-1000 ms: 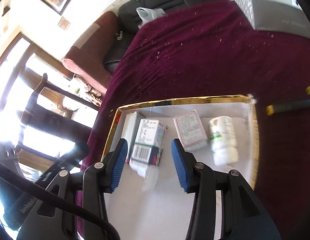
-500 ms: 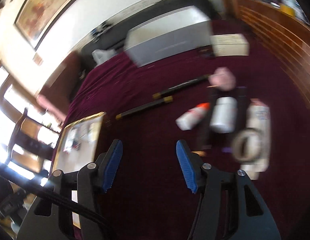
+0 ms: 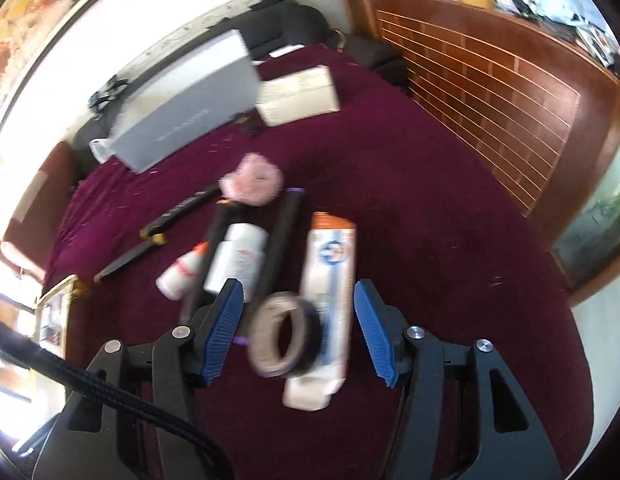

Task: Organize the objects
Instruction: 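Grasp the ointment tube box with the right gripper while the left gripper approaches the black markers, then grasp a black marker with the left gripper while the right gripper lifts the ointment box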

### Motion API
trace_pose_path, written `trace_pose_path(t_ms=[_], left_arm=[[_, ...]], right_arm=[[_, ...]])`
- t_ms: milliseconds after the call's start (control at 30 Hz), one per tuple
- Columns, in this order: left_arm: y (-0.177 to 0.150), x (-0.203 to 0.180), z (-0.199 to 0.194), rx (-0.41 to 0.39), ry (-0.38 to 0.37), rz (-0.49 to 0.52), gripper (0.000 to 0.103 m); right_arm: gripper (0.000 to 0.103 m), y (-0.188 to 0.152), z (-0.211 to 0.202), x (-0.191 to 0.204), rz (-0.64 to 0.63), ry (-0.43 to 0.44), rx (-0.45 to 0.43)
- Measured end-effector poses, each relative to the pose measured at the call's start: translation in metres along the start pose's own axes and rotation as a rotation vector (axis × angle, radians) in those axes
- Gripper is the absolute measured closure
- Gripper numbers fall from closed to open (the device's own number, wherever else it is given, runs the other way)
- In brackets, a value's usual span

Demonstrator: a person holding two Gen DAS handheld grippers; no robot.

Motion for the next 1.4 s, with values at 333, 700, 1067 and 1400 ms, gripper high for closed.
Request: trace_pose_path(t_ms=[333, 700, 1067, 1400], left_arm=[[0.004, -0.032, 0.04, 0.068, -0.012, 0.059, 0.043], [0.041, -0.09, 0.099, 0.039, 0.099, 0.315, 0.043], [0.062, -0.085, 0.184, 0.137, 0.216, 0.431, 0.079], [-0.004, -0.058, 0.122, 0.181, 0.188, 0.491, 0.079]], right_arm=[[0.06, 0.006, 0.048, -0.004, -0.007, -0.008, 0.064], [0.075, 0.002, 0.045, -0.039, 0.084, 0.011, -0.067], [0.074, 0.006, 0.045, -0.038, 0.115, 0.077, -0.055], [0.074, 0.007, 0.045, -0.037, 0.125, 0.093, -0.053]])
Point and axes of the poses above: each gripper's, at about its wrist camera, not at the fingertips, and z roughly the way its jaws point, x to its left, y to its top, the point moved 10 cm from there along z, roughly the way its jaws point, and after that the axes turned 5 degrees about -y, right-handed, at the moved point
